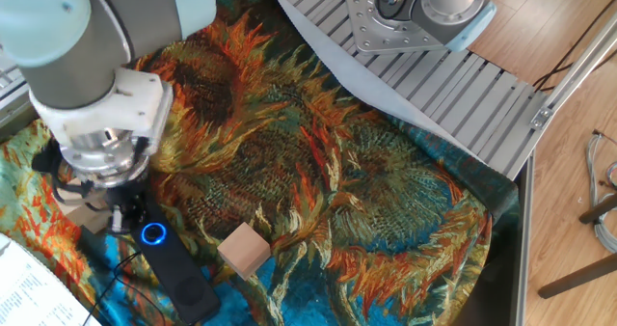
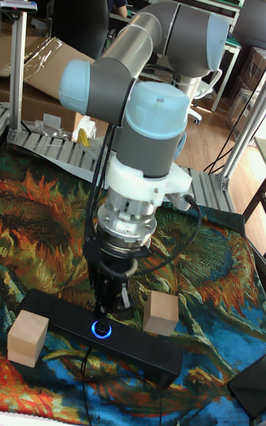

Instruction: Turn the knob to decrease the volume of the speaker

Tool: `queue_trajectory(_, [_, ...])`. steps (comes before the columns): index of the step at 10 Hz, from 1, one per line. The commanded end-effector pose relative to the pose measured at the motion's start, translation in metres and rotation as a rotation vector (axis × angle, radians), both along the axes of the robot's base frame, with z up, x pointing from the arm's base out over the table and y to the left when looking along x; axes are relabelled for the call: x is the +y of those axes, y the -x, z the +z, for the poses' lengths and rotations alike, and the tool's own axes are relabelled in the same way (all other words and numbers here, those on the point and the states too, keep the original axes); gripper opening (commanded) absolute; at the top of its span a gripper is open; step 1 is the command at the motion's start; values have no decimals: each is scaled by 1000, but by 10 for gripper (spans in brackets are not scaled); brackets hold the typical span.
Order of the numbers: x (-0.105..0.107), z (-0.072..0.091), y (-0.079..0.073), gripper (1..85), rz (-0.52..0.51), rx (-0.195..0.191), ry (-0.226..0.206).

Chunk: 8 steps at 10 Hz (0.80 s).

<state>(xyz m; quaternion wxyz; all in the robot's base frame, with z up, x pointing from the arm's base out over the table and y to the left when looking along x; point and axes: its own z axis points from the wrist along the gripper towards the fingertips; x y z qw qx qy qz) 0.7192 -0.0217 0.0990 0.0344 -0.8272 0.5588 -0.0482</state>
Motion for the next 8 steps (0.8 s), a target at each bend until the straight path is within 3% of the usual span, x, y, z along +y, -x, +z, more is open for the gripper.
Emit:
queue_trajectory(1, [1,13,6,23,-385,-13,-62])
queue_trajectory(3, [-2,12,7,23,-536,-7,-74])
queue_trajectory(5, [10,11,8,23,-715,14,-155])
queue_trajectory(6, [12,11,5,23,-800,9,-173])
queue_trajectory(8, [12,10,7,23,-950,22,-178])
